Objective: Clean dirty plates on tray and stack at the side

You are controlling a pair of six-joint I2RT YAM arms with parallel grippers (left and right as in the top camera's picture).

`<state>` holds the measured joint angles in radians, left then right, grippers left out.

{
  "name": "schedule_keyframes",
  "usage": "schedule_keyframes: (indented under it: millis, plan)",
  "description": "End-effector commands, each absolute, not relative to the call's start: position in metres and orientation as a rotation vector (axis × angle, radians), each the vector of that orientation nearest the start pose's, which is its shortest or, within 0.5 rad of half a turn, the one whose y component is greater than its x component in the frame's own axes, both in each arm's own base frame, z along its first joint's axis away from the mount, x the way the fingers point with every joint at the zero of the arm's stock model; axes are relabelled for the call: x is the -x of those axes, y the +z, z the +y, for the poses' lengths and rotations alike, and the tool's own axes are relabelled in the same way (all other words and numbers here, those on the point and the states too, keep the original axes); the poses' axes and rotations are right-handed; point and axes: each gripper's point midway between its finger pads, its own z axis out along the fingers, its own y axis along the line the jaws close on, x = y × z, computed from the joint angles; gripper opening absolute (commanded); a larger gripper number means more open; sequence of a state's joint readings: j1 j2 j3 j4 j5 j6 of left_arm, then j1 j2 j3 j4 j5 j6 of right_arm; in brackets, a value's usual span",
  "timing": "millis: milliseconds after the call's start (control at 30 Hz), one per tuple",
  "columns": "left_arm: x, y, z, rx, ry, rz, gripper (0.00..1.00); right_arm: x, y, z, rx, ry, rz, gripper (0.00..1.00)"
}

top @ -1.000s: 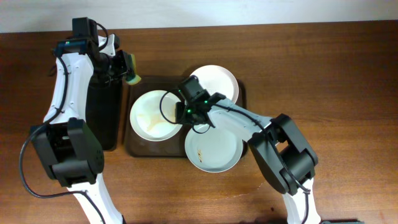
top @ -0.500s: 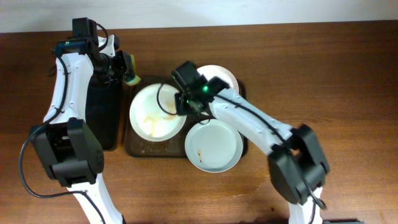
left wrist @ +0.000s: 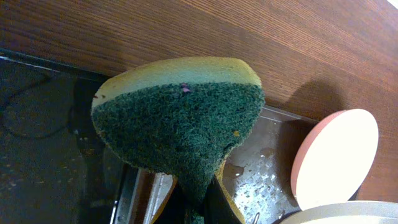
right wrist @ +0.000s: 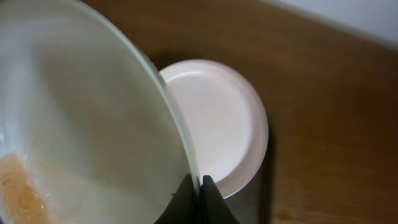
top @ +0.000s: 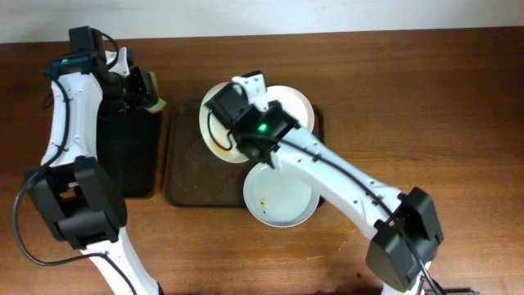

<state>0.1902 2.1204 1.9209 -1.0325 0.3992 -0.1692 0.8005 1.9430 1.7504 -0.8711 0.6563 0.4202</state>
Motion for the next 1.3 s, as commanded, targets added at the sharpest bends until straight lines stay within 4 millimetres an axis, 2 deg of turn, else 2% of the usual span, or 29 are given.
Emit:
schedule_keyframes:
  millis: [0,133,267,400,467,567,633,667,733,767,833,900,933,1000,1133,1267]
  plan:
    - [-0.494,0.137,0.035,0.390,-0.533,2.697,0.01,-0.396,0.241,0.254,0.159,-0.610,2.045,0.04]
    - [-0.494,0.137,0.035,0.392,-0.534,2.697,0.01,-0.372,0.289,0.257,0.085,-0.800,1.776,0.04]
    - [-0.494,0.137,0.035,0.392,-0.534,2.697,0.01,-0.356,0.317,0.257,0.015,-0.881,1.624,0.04]
    - [-0.494,0.137,0.035,0.392,-0.534,2.698,0.01,-0.355,0.317,0.261,0.009,-0.863,1.623,0.04]
    - [-0.494,0.137,0.035,0.392,-0.534,2.698,0.01,-0.359,0.305,0.267,0.049,-0.803,1.691,0.04]
    - [-0.494,0.137,0.035,0.392,-0.534,2.698,0.01,-0.369,0.277,0.280,0.146,-0.580,1.911,0.04]
    - [-0.493,0.136,0.035,0.393,-0.535,2.702,0.01,-0.375,0.271,0.274,0.140,-0.386,2.054,0.04]
    - [-0.492,0.135,0.034,0.395,-0.536,2.708,0.01,-0.378,0.272,0.265,0.120,-0.296,2.122,0.04]
    - [-0.490,0.132,0.034,0.399,-0.538,2.715,0.01,-0.385,0.272,0.232,0.065,-0.117,2.272,0.04]
    - [-0.489,0.130,0.033,0.398,-0.540,2.720,0.01,-0.392,0.271,0.197,-0.033,-0.027,2.358,0.04]
    - [-0.489,0.130,0.030,0.391,-0.541,2.723,0.01,-0.400,0.258,0.139,-0.183,0.028,2.484,0.04]
    - [-0.489,0.130,0.028,0.384,-0.541,2.724,0.01,-0.401,0.235,0.072,-0.383,-0.023,2.589,0.04]
    - [-0.489,0.130,0.026,0.379,-0.538,2.726,0.01,-0.397,0.216,0.030,-0.519,-0.068,2.644,0.04]
    - [-0.490,0.130,0.025,0.375,-0.539,2.726,0.01,-0.392,0.193,-0.008,-0.648,-0.120,2.683,0.04]
    - [-0.490,0.130,0.024,0.371,-0.539,2.725,0.01,-0.366,0.111,-0.092,-0.976,-0.198,2.708,0.04]
    - [-0.490,0.130,0.024,0.371,-0.539,2.725,0.01,-0.350,0.068,-0.122,-1.105,-0.184,2.665,0.04]
